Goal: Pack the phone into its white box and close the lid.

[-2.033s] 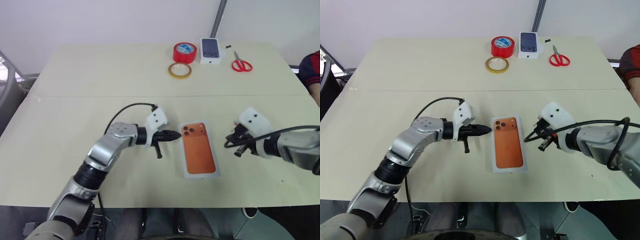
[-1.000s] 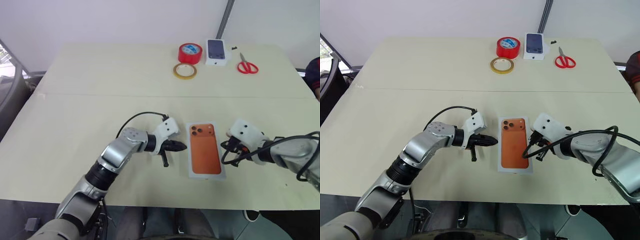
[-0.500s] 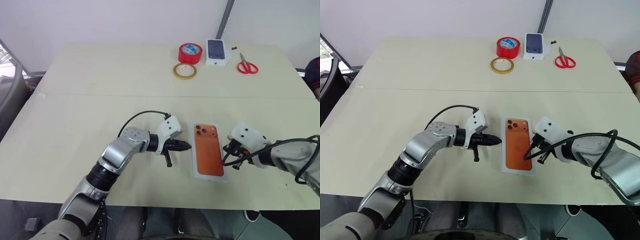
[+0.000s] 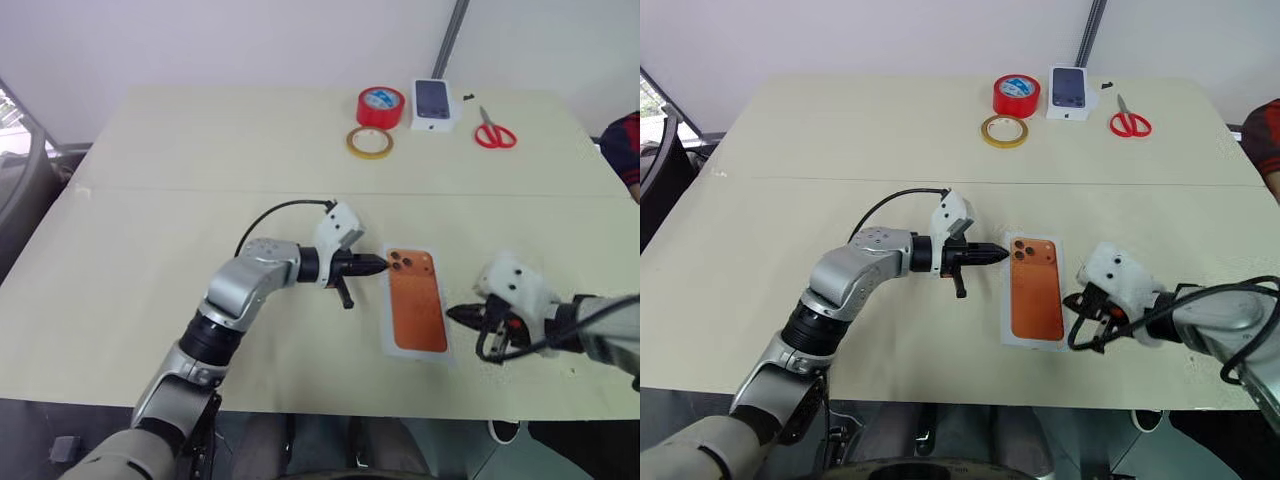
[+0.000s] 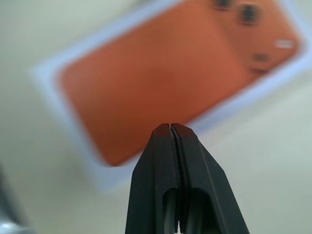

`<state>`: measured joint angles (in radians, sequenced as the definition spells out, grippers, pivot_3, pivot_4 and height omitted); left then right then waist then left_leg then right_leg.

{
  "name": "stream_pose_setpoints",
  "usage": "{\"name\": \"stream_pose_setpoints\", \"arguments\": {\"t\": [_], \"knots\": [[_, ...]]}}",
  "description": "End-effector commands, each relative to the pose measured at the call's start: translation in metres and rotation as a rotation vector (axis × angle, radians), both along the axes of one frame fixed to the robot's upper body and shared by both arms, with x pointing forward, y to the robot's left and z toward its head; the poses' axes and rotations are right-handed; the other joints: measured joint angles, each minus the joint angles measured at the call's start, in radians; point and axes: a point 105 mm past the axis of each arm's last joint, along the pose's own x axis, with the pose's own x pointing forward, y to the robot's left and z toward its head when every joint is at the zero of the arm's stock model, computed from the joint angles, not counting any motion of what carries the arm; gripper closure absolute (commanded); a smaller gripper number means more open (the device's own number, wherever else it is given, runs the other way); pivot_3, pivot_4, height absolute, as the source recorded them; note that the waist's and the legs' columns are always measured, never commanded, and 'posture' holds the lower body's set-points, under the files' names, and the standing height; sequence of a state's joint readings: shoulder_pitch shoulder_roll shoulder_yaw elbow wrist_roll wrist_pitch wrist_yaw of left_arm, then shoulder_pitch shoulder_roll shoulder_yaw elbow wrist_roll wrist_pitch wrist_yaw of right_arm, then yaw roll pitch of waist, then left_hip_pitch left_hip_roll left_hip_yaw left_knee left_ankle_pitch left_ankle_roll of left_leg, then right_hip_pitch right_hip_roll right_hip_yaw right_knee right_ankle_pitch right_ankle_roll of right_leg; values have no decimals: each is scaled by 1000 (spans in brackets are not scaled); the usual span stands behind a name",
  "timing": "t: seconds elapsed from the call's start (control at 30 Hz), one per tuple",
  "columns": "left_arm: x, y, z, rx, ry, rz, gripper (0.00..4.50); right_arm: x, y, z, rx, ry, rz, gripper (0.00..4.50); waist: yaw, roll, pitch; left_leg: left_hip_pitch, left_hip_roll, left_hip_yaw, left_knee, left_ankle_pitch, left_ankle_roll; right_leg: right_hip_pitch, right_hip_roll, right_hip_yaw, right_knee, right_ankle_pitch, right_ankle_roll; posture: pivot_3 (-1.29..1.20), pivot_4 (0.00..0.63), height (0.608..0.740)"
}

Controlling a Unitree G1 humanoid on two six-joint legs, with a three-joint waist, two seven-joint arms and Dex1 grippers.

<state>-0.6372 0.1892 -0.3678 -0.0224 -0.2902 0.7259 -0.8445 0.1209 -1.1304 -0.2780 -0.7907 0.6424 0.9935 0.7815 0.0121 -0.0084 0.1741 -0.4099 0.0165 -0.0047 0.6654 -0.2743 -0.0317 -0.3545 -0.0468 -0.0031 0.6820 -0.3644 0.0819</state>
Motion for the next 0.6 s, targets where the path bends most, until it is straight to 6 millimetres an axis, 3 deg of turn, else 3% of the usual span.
{"name": "stream_pose_setpoints", "arguments": {"t": [0.03,0.2,0.33,0.47,0.6], "knots": [[2,-11,-14,98,-59,-20,4500,-7,9,-9,4,8,15,4463,0,0,0,0,0,0,0,0,0,0,0,0,0,0,0,0,150,740],[9,-11,-25,142,-43,13,4500,-9,10,-26,-22,34,-19,4463,1,-1,-1,1,0,0,0,0,0,1,0,0,0,0,0,0,150,740],[13,-2,-16,107,-52,41,4500,-2,11,-15,3,-21,-27,4463,-1,-2,-2,2,0,0,0,0,0,2,0,0,0,0,0,0,150,740],[24,27,4,38,-95,123,4500,13,6,5,37,-136,-55,4463,-6,-2,-2,2,1,0,0,0,0,1,0,0,0,0,0,0,150,740],[41,73,30,-55,-146,272,4500,35,-9,27,68,-312,-120,4463,-2,-2,-1,1,1,0,0,0,-1,1,0,0,0,0,0,0,150,740]]}}
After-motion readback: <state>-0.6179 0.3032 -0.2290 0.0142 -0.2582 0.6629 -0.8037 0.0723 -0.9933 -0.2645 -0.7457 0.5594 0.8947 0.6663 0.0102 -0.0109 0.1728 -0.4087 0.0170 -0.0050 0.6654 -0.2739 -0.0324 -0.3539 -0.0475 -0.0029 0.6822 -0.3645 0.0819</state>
